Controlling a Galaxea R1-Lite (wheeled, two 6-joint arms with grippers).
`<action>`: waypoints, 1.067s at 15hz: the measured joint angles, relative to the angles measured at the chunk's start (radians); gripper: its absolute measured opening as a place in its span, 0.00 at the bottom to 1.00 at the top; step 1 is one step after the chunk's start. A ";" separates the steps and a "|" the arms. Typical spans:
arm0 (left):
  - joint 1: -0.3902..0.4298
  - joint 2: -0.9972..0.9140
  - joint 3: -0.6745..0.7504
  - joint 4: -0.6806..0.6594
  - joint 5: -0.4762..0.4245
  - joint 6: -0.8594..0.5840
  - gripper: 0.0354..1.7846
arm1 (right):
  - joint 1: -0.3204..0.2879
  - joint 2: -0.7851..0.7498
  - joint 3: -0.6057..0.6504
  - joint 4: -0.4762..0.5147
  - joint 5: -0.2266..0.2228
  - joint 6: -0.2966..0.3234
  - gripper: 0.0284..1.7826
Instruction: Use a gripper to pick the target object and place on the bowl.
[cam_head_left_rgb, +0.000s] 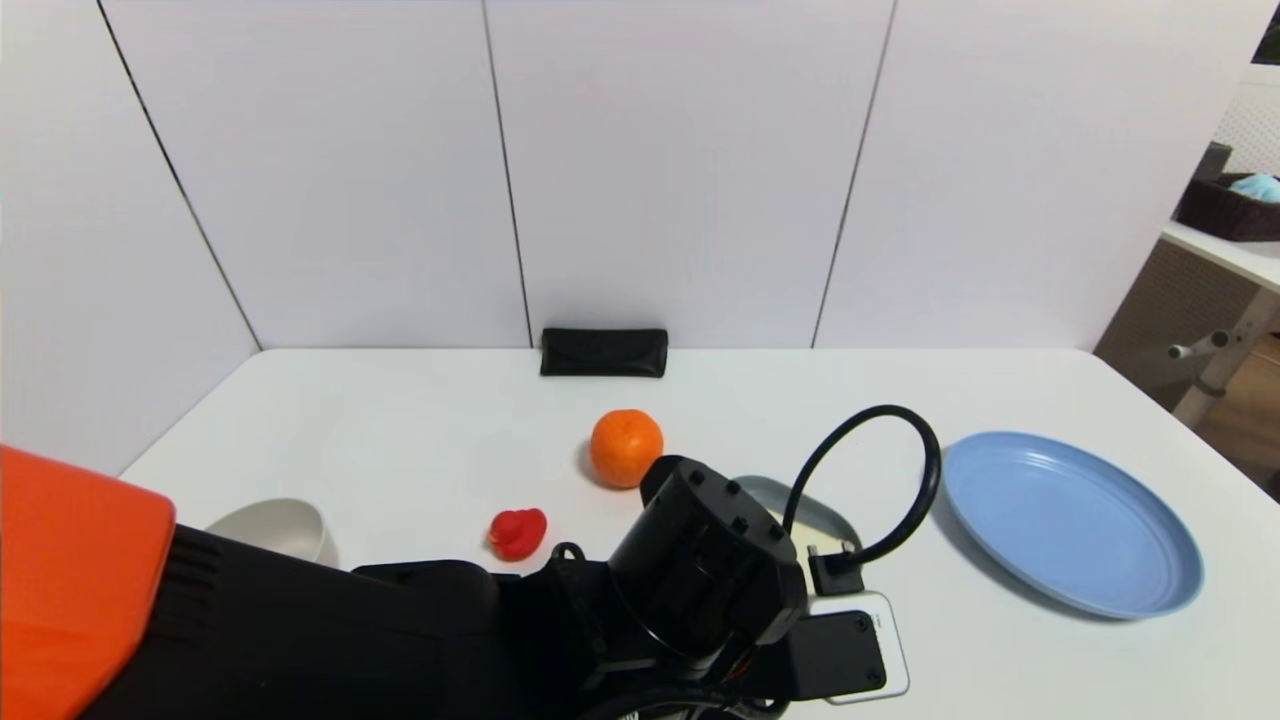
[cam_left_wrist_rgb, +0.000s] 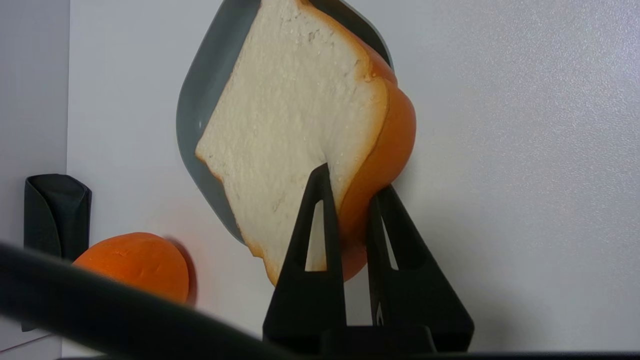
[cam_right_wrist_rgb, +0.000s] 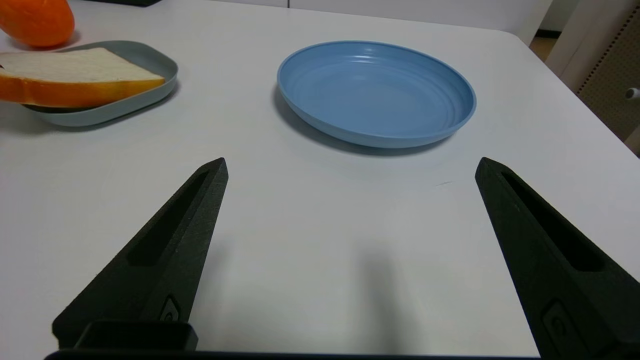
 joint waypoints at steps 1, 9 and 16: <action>0.000 0.000 0.000 0.001 0.000 0.000 0.09 | 0.000 0.000 0.000 0.000 0.000 0.000 0.96; 0.002 -0.087 0.013 0.029 0.042 0.009 0.09 | 0.000 0.000 0.000 0.000 0.000 0.000 0.96; 0.089 -0.254 0.077 0.067 0.059 0.054 0.09 | 0.000 0.000 0.000 0.000 0.000 0.000 0.96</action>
